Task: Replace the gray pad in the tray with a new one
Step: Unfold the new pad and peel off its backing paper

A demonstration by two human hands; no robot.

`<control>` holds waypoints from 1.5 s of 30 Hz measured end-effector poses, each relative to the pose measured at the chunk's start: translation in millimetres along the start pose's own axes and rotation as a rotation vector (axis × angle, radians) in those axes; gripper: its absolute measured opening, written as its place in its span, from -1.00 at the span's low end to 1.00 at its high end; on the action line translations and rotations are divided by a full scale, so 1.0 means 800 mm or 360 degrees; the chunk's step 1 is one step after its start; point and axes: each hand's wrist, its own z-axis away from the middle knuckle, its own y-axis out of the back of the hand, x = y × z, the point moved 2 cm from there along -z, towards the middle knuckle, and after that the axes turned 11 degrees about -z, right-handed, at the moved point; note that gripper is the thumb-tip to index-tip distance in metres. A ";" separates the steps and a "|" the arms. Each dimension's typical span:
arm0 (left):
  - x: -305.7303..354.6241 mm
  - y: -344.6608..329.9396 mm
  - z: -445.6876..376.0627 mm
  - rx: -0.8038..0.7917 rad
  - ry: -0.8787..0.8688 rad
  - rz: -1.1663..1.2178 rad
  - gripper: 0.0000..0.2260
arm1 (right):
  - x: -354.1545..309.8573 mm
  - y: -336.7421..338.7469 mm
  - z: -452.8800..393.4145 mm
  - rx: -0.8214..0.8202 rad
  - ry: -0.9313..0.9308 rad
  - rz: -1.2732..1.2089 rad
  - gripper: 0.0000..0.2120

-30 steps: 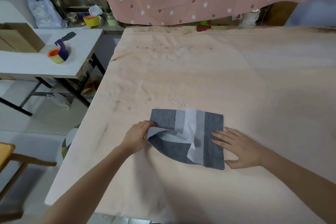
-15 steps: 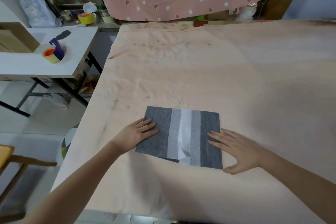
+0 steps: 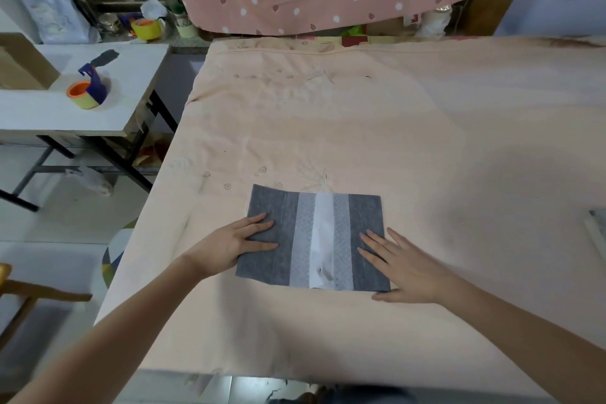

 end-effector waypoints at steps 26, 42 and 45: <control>0.027 -0.021 0.019 -0.0025 0.0157 0.0207 -0.66 | -0.005 0.009 0.029 0.0602 -0.0361 -0.0962 -0.59; 0.016 -0.018 0.004 0.0118 0.0948 0.0667 -0.72 | 0.021 -0.003 -0.025 0.0489 -0.0437 -0.1095 -0.54; 0.007 -0.001 0.000 0.0278 0.1368 0.1254 -0.94 | 0.023 0.021 -0.029 0.0749 -0.0955 -0.2081 -0.91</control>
